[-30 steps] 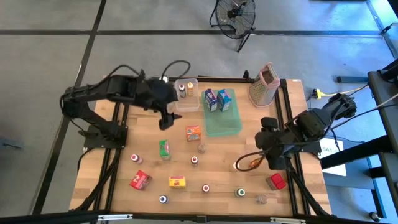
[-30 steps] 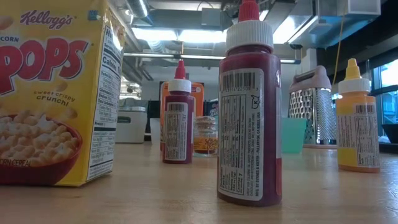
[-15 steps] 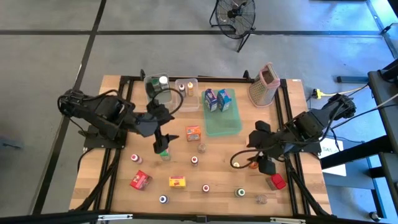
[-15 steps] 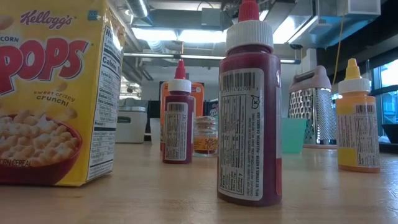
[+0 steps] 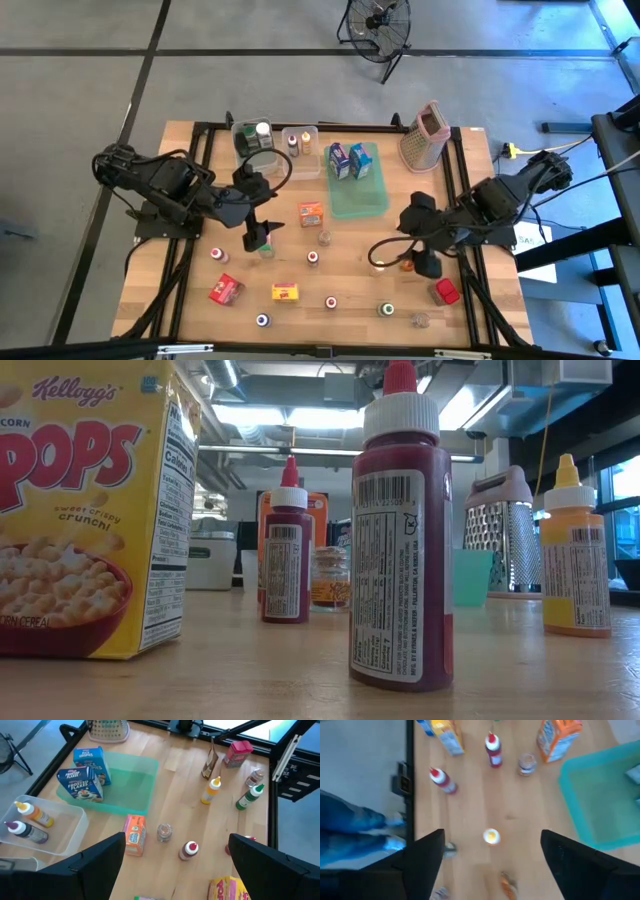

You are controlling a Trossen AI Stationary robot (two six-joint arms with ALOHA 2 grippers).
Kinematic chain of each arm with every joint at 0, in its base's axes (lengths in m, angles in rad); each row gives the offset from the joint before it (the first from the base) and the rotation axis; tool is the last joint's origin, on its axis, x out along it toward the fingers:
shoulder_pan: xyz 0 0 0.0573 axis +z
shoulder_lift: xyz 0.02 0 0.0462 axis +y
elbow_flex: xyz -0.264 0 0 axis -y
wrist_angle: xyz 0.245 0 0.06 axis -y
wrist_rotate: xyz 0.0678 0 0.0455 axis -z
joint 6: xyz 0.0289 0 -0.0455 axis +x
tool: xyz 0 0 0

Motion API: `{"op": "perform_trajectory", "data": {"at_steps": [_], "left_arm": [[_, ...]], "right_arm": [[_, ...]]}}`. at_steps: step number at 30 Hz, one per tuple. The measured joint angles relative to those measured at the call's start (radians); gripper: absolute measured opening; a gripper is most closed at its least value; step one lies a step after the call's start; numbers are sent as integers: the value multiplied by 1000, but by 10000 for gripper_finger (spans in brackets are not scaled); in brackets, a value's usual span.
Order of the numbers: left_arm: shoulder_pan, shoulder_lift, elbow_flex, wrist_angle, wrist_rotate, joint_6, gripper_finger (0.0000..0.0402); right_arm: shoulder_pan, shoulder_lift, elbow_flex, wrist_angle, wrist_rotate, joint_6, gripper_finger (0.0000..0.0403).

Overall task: Pick & Place Kitchen Items
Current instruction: Put the yellow food coloring bottle into the transparent bin

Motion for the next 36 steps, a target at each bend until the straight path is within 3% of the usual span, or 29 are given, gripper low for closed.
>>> {"op": "perform_trajectory", "data": {"at_steps": [10, 19, 26, 36], "left_arm": [[9, 1, 0, 7, -10, -66, 349], [-6, 25, -1, -2, -23, -73, 349], [-6, 28, -1, -2, 5, -70, 349], [-6, 28, -1, -28, 75, -78, 349]], "right_arm": [[-95, 0, 0, -83, -9, -100, 346], [-167, 1, 0, -89, -112, -256, 346], [-217, 1, 0, -93, -213, -260, 346], [-217, 1, 0, -103, -209, -261, 346]]}}
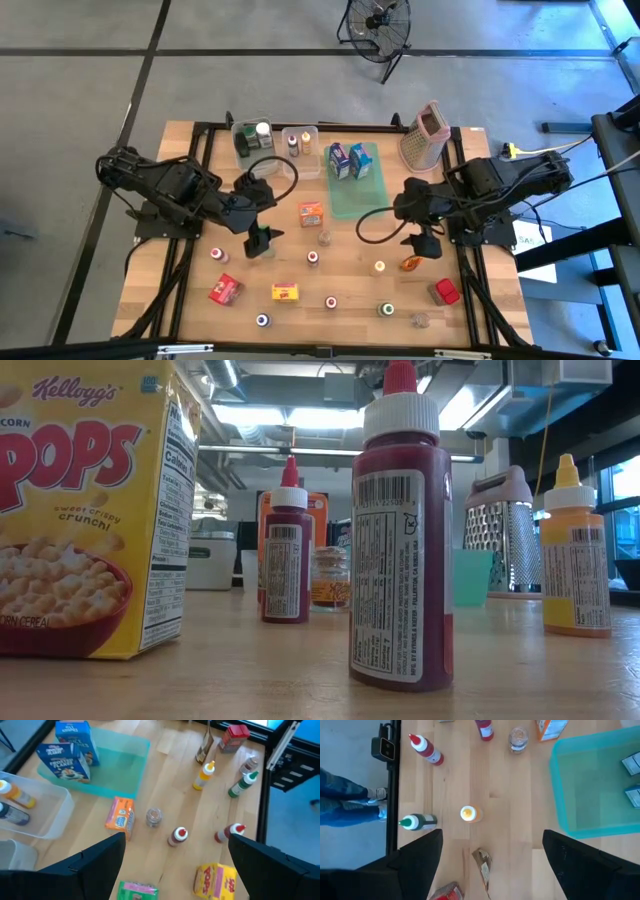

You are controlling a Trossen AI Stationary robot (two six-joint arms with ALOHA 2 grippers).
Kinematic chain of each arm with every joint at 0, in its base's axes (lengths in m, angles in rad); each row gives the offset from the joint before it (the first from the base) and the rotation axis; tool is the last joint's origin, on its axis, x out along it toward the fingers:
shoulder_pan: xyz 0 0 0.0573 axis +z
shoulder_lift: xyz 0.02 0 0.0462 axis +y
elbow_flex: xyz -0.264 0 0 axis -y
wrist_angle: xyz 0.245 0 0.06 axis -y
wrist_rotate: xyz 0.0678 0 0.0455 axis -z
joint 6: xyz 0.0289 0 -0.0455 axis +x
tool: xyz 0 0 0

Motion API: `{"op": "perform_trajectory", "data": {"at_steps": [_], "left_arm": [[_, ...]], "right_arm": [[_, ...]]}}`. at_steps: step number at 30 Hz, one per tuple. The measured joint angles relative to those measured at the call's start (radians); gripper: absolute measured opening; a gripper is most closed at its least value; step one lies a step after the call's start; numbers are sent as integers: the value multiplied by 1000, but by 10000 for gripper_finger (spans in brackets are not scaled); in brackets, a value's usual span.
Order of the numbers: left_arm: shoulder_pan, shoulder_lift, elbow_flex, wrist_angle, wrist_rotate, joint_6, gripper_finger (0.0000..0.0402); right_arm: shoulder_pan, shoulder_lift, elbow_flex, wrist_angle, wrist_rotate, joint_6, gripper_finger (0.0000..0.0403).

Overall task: Pick & Place Kitchen Items
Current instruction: Put the yellow food coloring bottle into the transparent bin

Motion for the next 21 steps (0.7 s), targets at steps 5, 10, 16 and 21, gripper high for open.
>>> {"op": "perform_trajectory", "data": {"at_steps": [5, 10, 16, 21], "left_arm": [[-7, 0, 0, 0, 25, -3, 349], [-37, 0, 0, 0, -27, -12, 349], [-80, 0, 0, 0, -55, -47, 349], [-113, 7, 0, 1, -125, -49, 349]], "right_arm": [[0, 2, 0, -25, 0, -19, 346], [3, 9, 0, -41, -4, -26, 346], [18, 51, 1, -42, -4, -45, 346], [35, 130, 1, -14, -5, -48, 346]]}}
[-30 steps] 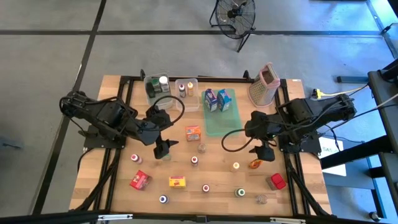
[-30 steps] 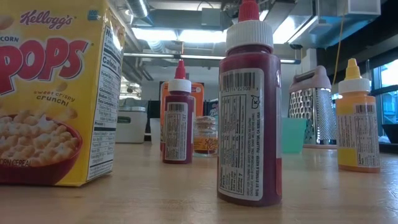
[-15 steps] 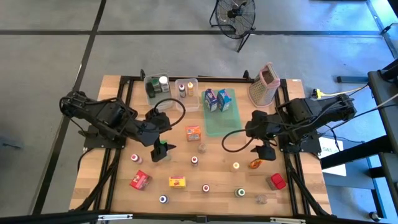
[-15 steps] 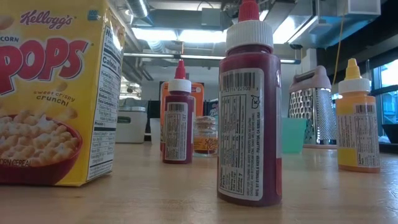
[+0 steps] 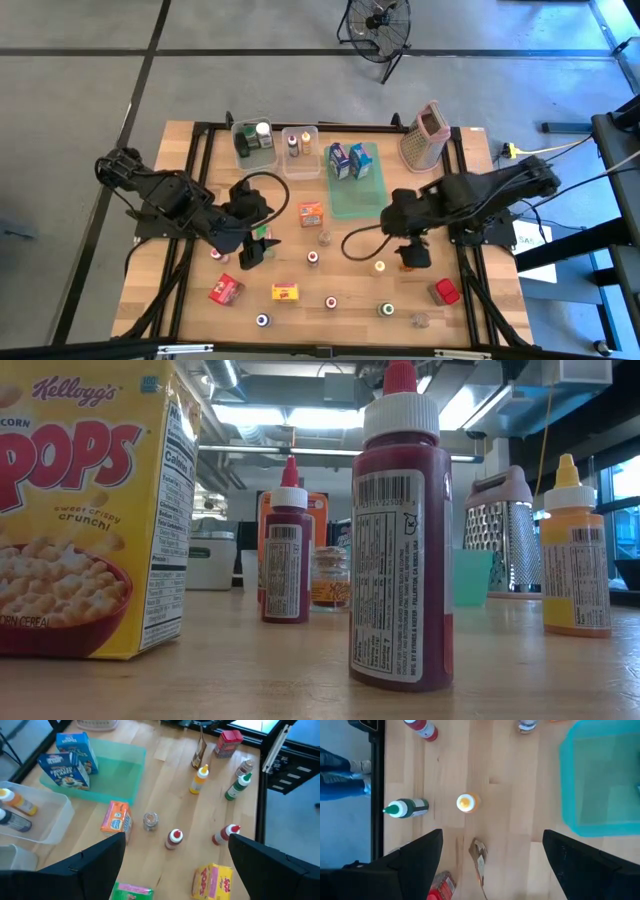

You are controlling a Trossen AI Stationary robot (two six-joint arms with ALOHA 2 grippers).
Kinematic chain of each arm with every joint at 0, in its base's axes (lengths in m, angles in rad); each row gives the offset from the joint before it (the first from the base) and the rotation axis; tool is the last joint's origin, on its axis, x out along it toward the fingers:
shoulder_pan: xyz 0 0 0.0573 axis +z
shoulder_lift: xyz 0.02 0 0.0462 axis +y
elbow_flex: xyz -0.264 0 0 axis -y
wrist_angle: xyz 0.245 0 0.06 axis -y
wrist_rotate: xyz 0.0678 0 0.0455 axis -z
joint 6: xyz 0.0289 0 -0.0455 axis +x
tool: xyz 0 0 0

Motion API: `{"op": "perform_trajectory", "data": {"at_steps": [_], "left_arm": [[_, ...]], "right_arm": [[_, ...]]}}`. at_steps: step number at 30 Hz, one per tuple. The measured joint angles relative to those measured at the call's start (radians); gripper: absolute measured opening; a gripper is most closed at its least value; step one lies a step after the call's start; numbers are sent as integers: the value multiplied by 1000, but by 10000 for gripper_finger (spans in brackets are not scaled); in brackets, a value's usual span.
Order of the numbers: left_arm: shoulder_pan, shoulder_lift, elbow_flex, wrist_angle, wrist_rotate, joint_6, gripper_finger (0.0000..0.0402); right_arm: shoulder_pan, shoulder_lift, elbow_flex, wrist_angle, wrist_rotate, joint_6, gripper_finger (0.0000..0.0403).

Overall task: Pick & Place Kitchen Items
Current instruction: Put the yellow food coloring bottle into the transparent bin

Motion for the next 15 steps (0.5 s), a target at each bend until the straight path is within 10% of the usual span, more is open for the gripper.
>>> {"op": "perform_trajectory", "data": {"at_steps": [15], "left_arm": [[-68, 8, 0, 0, -94, -14, 349]], "right_arm": [[113, 225, -1, 41, 113, 83, 346]]}}
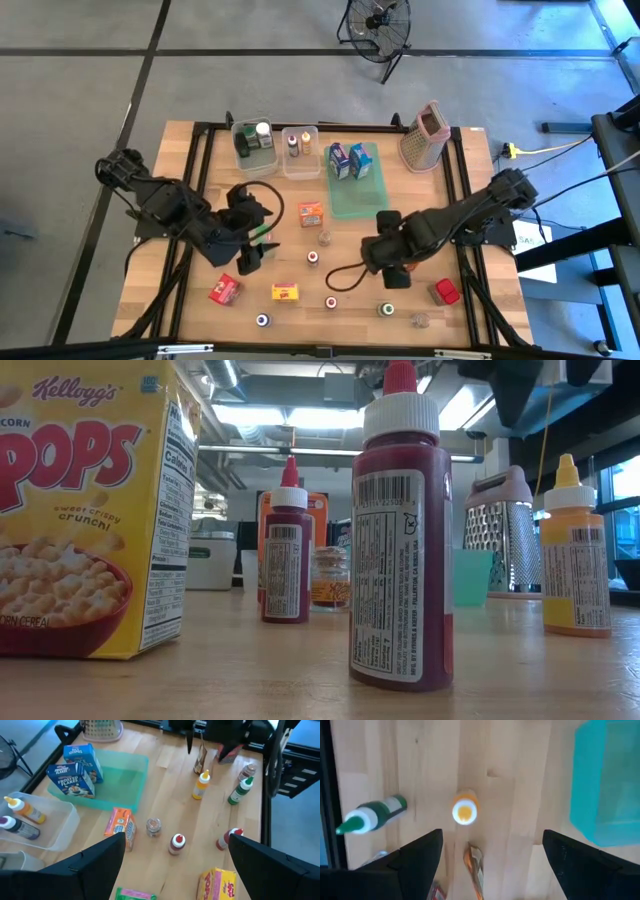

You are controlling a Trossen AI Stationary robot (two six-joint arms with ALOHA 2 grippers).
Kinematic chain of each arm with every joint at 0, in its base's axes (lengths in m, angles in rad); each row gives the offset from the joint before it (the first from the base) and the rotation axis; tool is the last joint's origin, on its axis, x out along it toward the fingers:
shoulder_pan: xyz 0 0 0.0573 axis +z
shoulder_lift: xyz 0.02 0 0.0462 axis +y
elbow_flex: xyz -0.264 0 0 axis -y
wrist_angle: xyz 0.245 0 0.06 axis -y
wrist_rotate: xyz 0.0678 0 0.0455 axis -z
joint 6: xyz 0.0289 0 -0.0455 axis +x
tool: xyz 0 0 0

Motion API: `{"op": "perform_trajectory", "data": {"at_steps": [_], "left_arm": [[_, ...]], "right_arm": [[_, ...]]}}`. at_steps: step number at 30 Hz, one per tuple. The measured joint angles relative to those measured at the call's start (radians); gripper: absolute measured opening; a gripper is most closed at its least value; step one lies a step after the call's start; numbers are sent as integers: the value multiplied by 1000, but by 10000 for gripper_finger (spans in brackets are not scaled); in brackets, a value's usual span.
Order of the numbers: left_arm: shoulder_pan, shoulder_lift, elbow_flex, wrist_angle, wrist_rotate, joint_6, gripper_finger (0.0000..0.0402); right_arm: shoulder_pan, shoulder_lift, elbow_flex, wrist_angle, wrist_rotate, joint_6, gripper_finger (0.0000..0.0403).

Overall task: Pick & Place Kitchen Items
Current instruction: Put the yellow food coloring bottle into the transparent bin

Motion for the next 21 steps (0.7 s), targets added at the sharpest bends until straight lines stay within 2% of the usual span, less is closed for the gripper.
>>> {"op": "perform_trajectory", "data": {"at_steps": [14, 21], "left_arm": [[-134, 25, 1, 1, -107, -80, 349], [-158, 28, 1, 1, -122, -122, 349]], "right_arm": [[33, 33, -1, 59, -44, 37, 346], [33, 33, -119, 124, -77, 34, 346]]}}
